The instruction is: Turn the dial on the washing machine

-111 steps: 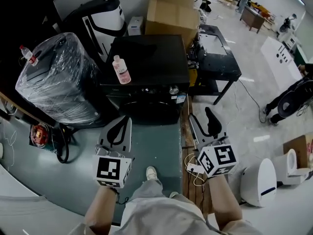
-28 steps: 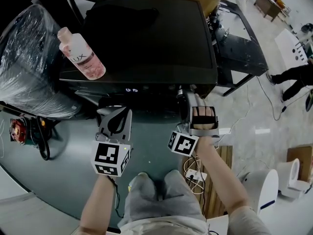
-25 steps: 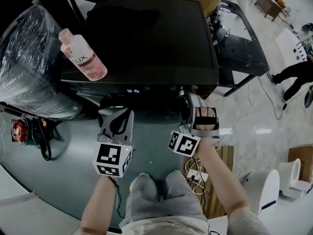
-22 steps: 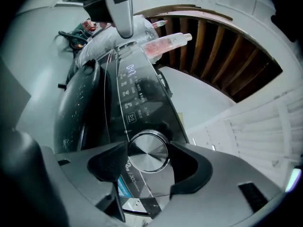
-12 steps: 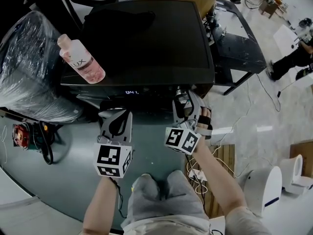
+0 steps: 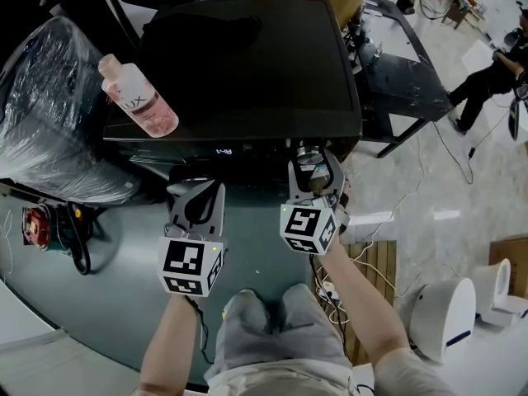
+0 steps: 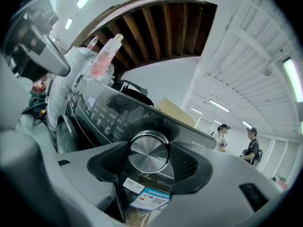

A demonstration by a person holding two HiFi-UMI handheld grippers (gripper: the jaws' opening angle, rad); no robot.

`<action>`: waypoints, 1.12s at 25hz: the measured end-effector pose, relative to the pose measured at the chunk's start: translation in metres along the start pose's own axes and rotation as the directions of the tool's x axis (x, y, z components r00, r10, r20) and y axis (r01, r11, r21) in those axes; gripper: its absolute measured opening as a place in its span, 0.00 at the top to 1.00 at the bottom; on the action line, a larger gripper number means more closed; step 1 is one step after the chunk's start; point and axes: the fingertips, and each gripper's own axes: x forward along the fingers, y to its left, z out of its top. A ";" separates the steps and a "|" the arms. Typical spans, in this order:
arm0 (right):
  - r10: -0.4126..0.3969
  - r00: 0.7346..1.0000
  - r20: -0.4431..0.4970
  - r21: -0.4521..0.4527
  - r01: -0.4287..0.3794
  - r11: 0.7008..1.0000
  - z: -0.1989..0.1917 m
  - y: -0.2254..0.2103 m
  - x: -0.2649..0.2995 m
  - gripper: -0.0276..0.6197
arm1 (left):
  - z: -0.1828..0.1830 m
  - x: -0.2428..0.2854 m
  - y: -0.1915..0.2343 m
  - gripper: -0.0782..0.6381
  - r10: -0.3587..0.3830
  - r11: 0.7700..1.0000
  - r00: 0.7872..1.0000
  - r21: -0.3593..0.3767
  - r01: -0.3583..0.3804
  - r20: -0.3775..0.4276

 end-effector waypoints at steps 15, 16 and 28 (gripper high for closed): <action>0.083 0.996 -0.028 0.510 -0.057 0.858 -0.009 -0.009 0.003 0.50 | 0.021 -0.010 -0.003 0.86 -0.008 1.000 1.000 -0.002 0.008 0.005; 0.091 0.995 -0.028 0.552 -0.061 0.832 -0.010 -0.010 0.003 0.50 | 0.023 -0.011 -0.003 0.86 -0.008 1.000 1.000 -0.001 0.008 0.004; 0.183 0.981 -0.066 0.755 -0.071 0.651 -0.016 -0.011 -0.002 0.50 | 0.039 -0.033 0.002 0.86 -0.013 0.998 1.000 -0.068 0.012 -0.012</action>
